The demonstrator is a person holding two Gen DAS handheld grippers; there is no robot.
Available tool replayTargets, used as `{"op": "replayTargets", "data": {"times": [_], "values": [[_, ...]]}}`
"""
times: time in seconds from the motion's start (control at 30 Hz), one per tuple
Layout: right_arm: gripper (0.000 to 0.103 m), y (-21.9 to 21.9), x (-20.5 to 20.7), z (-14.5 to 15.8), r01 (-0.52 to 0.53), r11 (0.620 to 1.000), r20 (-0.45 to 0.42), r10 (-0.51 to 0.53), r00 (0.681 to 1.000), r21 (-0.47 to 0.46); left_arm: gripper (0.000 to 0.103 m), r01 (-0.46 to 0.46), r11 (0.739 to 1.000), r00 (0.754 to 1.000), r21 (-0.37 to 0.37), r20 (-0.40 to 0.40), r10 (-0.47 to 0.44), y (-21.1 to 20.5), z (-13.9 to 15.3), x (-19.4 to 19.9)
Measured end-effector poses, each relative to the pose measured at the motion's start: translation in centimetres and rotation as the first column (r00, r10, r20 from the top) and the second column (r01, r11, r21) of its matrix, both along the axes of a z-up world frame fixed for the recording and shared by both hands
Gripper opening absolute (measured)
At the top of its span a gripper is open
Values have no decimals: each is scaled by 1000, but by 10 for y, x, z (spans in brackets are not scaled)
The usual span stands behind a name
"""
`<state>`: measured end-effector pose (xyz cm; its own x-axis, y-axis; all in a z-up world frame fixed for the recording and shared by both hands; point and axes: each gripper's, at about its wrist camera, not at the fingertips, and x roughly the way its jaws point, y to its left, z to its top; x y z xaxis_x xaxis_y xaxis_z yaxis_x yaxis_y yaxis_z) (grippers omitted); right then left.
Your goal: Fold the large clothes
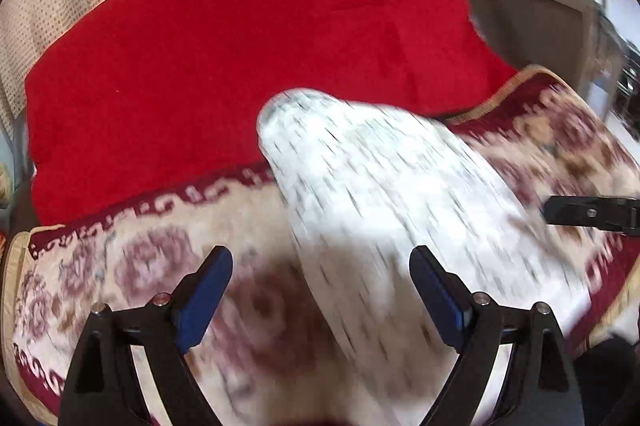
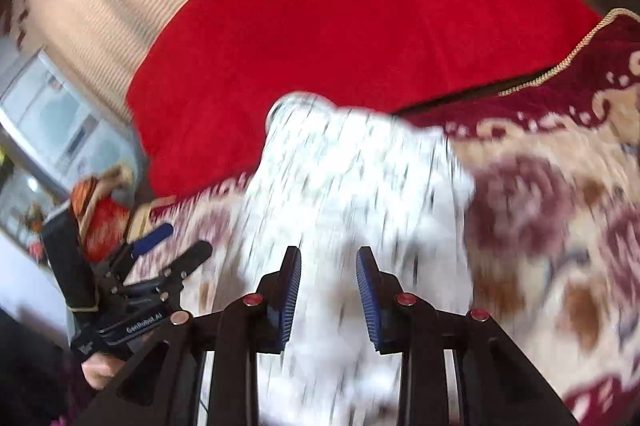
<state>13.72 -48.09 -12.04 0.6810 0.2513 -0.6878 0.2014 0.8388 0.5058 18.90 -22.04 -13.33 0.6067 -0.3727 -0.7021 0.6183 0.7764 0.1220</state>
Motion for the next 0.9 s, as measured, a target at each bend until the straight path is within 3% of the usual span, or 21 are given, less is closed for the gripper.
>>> {"op": "replayTargets", "data": {"times": [0.07,0.1,0.17,0.23,0.4,0.43,0.47,0.53,0.9], "values": [[32,17,-27,-15,-8,1000,-31,7,999,-16,91,-25,996,1000,87,-5,25,0,-33,-17],[34,25,-34,-31,-2,999,-81,-1,997,-36,92,-19,995,1000,94,-16,21,-2,-46,-17],[36,33,-38,-62,-12,999,-141,5,990,-51,93,-53,998,996,29,-75,56,7,-50,-12],[36,32,-43,-69,16,999,-122,-19,992,-32,92,-82,997,990,-13,-115,80,15,-36,-11],[35,35,-74,-14,36,998,-10,-36,999,-59,92,-115,991,988,-67,98,121,35,20,-51],[41,37,-81,-5,48,997,13,-47,999,-67,92,-120,989,985,-86,118,130,39,29,-57],[63,39,-92,6,78,994,40,-75,996,-79,92,-132,985,979,-110,141,146,46,41,-67],[80,46,-102,19,127,988,92,-119,989,-84,92,-140,981,973,-134,166,162,54,56,-78],[80,74,-166,99,168,982,242,-142,960,-91,93,-155,971,942,-181,270,201,86,118,-139]]}}
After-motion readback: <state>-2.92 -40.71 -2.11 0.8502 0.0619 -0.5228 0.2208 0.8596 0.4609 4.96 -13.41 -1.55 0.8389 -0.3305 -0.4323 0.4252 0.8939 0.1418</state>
